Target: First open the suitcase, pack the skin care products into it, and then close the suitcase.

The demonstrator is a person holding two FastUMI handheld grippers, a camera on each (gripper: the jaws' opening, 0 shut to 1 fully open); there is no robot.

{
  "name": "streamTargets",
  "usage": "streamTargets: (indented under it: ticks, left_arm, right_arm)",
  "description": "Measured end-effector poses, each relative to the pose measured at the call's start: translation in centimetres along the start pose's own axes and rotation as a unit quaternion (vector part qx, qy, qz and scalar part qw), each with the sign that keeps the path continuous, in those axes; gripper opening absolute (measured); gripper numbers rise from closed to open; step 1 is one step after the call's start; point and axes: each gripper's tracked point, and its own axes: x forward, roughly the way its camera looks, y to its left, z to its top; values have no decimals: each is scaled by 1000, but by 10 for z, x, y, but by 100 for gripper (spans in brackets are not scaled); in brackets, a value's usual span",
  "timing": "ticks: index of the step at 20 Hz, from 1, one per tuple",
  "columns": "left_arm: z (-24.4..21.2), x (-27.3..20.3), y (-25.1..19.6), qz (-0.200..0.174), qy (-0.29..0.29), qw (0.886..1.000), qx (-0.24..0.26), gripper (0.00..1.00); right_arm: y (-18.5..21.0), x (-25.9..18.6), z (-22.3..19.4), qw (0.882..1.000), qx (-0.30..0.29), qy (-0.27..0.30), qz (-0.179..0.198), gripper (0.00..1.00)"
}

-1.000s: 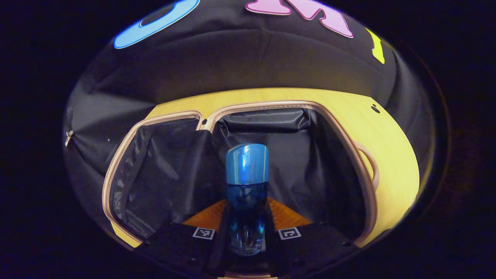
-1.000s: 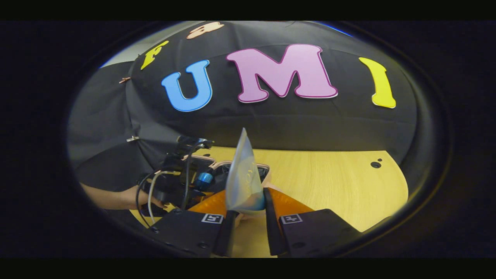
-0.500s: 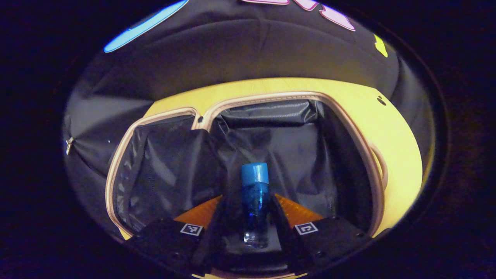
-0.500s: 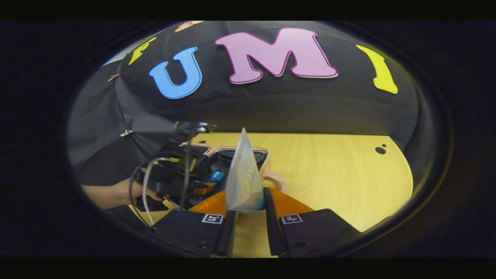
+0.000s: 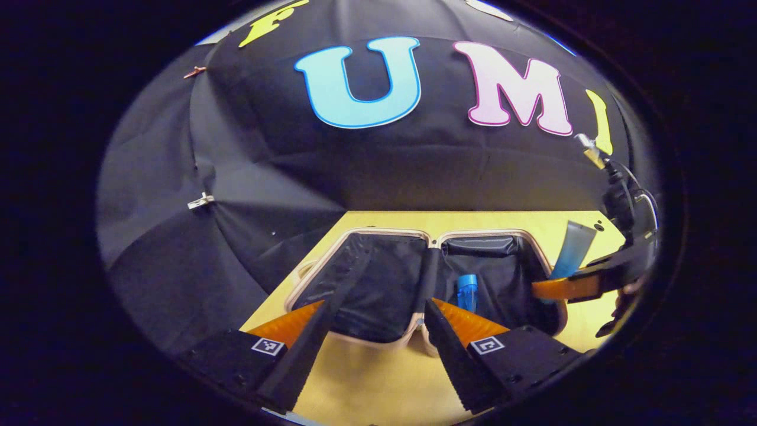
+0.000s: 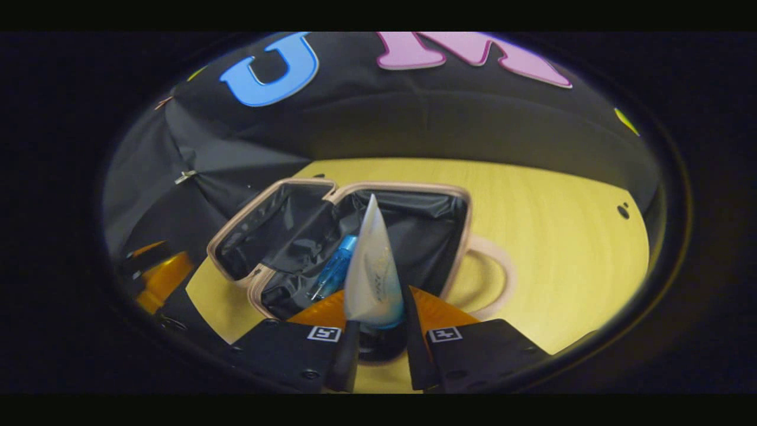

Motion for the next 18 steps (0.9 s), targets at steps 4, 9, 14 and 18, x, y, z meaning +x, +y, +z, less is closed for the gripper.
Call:
streamTargets:
  ticks: [4, 9, 14, 18]
  left_arm:
    - [-30, -42, 8, -2, 12, 1000, 17, 98]
    - [-37, -78, 6, -25, 9, 999, -22, 98]
    - [-41, -82, 43, -12, 6, 1000, -9, 98]
    - [-35, -75, 72, 6, -2, 999, -37, 98]
  right_arm:
    - [-2, 33, -12, 997, 44, 43, -49, 38]
    - [-1, 49, -21, 988, 87, 82, -97, 39]
    - [1, 54, -26, 983, 105, 88, -124, 43]
    - [7, 45, -34, 983, 106, 86, -123, 62]
